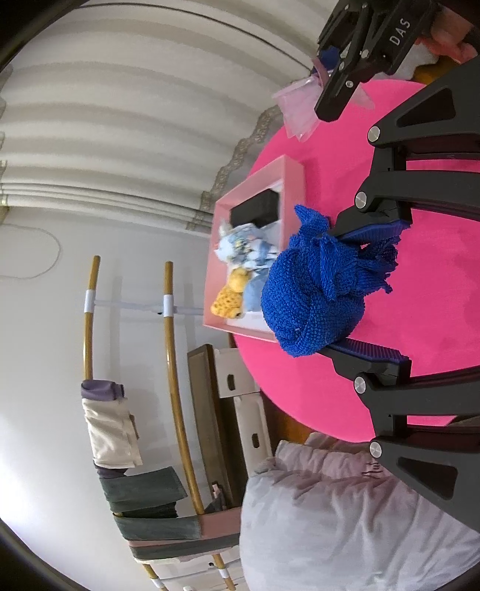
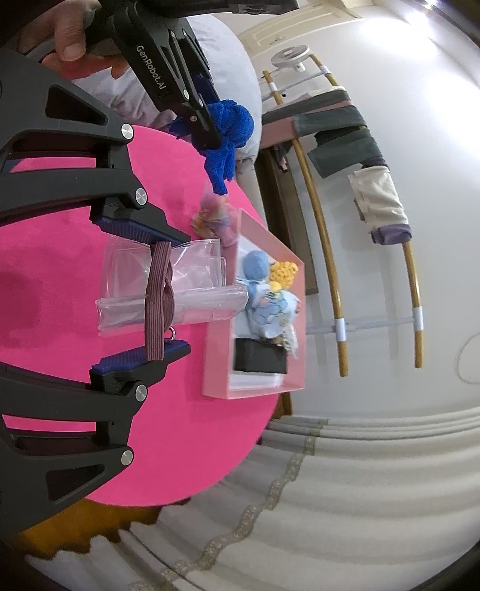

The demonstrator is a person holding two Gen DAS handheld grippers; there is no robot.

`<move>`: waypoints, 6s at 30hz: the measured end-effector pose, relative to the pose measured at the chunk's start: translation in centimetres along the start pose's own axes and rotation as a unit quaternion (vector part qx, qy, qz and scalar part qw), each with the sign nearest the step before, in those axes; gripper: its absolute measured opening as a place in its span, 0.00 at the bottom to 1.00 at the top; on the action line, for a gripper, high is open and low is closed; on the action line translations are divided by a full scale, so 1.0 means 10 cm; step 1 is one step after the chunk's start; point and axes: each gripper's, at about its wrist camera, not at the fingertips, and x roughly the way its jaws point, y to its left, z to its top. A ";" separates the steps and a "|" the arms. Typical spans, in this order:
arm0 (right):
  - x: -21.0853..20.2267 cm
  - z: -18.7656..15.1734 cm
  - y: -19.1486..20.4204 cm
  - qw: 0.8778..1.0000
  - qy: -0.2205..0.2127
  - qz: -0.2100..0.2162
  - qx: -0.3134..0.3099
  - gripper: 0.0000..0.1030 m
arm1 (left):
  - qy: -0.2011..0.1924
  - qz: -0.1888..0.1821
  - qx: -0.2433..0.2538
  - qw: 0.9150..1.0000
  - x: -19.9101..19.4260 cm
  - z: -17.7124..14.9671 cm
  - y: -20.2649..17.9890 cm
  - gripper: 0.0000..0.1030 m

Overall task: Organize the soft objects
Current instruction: 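Carry the blue scrunchie and clear bag into the pink box and release both, then withdraw both open tools from the pink box back over the table, then grasp the pink sheer ribbon scrunchie with the left tool while the right tool grasps the navy crocheted scrunchie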

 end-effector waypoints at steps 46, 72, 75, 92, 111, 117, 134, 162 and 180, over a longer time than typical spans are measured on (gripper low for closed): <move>1.71 1.23 -0.68 0.998 0.042 -0.006 0.051 0.47 | 0.035 0.002 -0.001 0.999 3.25 1.86 0.06 0.43; 1.29 1.14 -0.58 0.998 0.017 -0.032 0.059 1.00 | -0.026 0.035 0.000 0.999 2.43 1.38 0.12 1.00; 1.10 1.09 -0.53 0.998 0.006 -0.030 0.057 1.00 | -0.038 0.041 0.011 0.998 2.18 1.22 0.12 1.00; 0.05 0.77 -0.13 0.997 -0.065 -0.039 0.035 1.00 | -0.076 0.037 0.002 0.996 0.83 0.51 0.09 1.00; -0.76 0.19 0.12 0.993 -0.102 -0.044 0.034 1.00 | -0.077 0.048 0.004 0.996 -0.16 -0.04 -0.07 1.00; -0.91 0.07 0.18 0.992 -0.111 -0.046 0.031 1.00 | -0.072 0.051 0.001 0.996 -0.36 -0.17 -0.07 1.00; -0.98 -0.01 0.29 0.992 -0.116 -0.044 0.024 1.00 | -0.075 0.053 -0.004 0.996 -0.60 -0.24 -0.03 1.00; -0.35 -0.02 0.09 0.997 -0.054 -0.046 0.036 1.00 | -0.019 0.052 -0.006 0.998 0.10 -0.11 0.13 1.00; 0.77 0.05 -0.10 0.998 0.047 -0.017 0.040 1.00 | 0.049 0.048 -0.006 0.998 1.37 0.05 0.29 1.00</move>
